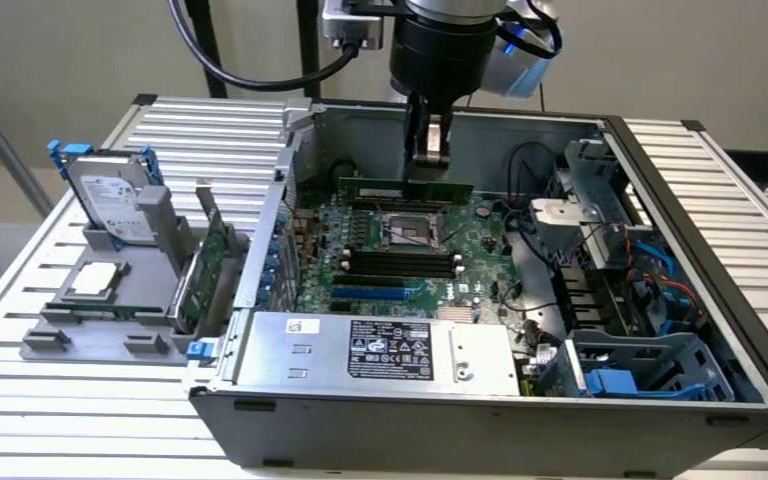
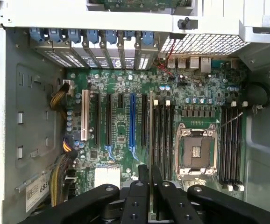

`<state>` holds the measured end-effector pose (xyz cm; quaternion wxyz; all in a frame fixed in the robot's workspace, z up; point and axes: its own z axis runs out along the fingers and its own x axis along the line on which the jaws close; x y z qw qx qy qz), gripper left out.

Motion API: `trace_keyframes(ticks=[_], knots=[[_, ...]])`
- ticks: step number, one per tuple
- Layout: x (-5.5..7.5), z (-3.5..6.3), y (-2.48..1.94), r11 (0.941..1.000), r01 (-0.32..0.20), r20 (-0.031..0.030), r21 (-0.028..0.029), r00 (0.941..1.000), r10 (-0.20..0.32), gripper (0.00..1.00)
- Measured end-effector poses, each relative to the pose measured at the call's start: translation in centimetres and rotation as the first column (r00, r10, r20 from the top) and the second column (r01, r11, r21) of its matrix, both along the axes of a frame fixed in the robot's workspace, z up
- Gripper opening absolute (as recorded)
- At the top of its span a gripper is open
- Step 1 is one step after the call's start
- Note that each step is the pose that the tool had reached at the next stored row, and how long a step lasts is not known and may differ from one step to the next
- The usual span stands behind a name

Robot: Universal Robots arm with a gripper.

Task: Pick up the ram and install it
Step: 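Pick up the ram and move it above insertion slot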

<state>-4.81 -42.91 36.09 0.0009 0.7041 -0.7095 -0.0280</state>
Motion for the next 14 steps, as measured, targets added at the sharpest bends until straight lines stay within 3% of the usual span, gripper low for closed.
trace_keyframes(ticks=[9,14], knots=[[0.0,-0.08,0.02,1.0000,0.000,0.0000,-0.0001,1.0000,0.000,0.00],[0.0,-0.71,1.12,1.0000,0.000,0.0000,-0.0006,1.0000,0.000,0.00]])
